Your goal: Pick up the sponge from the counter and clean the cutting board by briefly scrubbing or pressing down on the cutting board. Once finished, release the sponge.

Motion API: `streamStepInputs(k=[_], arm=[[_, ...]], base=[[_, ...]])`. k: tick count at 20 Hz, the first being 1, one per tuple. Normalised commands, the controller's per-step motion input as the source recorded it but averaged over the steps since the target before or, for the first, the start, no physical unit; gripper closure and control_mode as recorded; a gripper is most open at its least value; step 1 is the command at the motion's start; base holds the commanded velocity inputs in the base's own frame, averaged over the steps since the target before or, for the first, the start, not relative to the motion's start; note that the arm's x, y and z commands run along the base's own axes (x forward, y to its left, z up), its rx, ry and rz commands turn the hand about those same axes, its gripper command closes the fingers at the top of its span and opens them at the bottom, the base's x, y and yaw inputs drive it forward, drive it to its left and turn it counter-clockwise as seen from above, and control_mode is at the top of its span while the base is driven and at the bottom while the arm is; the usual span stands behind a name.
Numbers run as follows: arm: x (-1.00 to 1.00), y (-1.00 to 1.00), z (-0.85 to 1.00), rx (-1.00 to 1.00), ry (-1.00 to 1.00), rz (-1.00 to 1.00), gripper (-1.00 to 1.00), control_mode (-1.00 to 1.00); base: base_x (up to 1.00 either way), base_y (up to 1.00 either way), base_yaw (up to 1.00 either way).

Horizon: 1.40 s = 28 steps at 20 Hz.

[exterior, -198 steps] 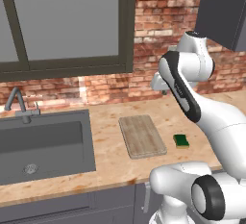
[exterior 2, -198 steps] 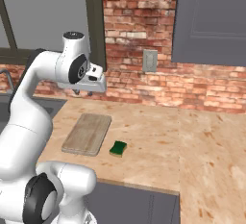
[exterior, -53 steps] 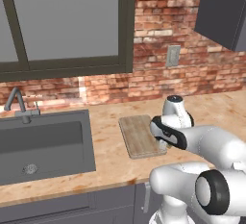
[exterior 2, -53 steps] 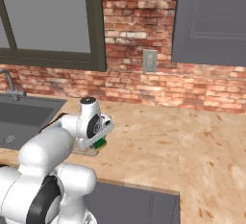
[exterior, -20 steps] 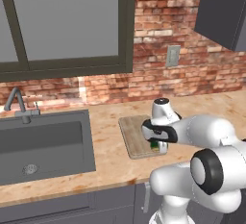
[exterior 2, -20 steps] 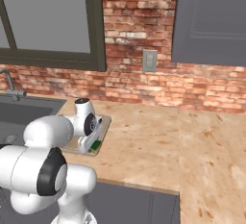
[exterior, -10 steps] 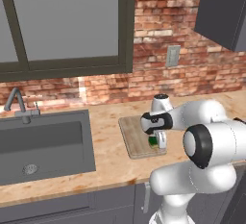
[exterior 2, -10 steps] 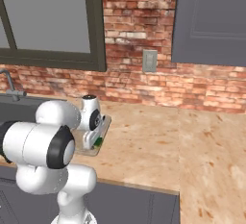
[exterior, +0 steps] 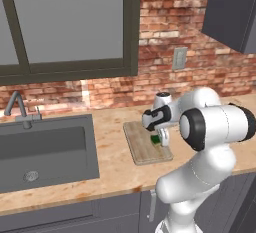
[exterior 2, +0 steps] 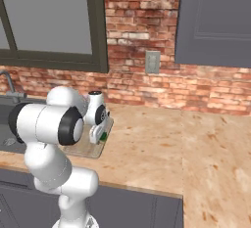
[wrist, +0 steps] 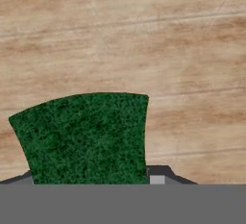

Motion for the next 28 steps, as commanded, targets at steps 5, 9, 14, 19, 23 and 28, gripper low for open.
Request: streamStepInputs(k=[5,9,14,19,23,28], arm=[[0.63,0.1,-0.22,0.01,-0.01,0.03,1.0,-1.0],[0.7,0.11,-0.15,0.04,-0.01,0.01,1.0,-1.0],[0.76,0.08,-0.1,0.06,-0.02,0.01,1.0,-1.0],[0.67,0.07,-0.13,0.05,-0.03,0.01,1.0,-1.0],[0.57,0.12,-0.17,0.06,-0.02,0.05,1.0,-1.0],[0.59,0.18,-0.2,0.07,0.0,0.07,1.0,-1.0]], base=[[0.0,0.0,0.0],[0.0,0.0,0.0],[0.0,0.0,0.0],[0.0,0.0,0.0],[0.0,0.0,0.0],[0.0,0.0,0.0]])
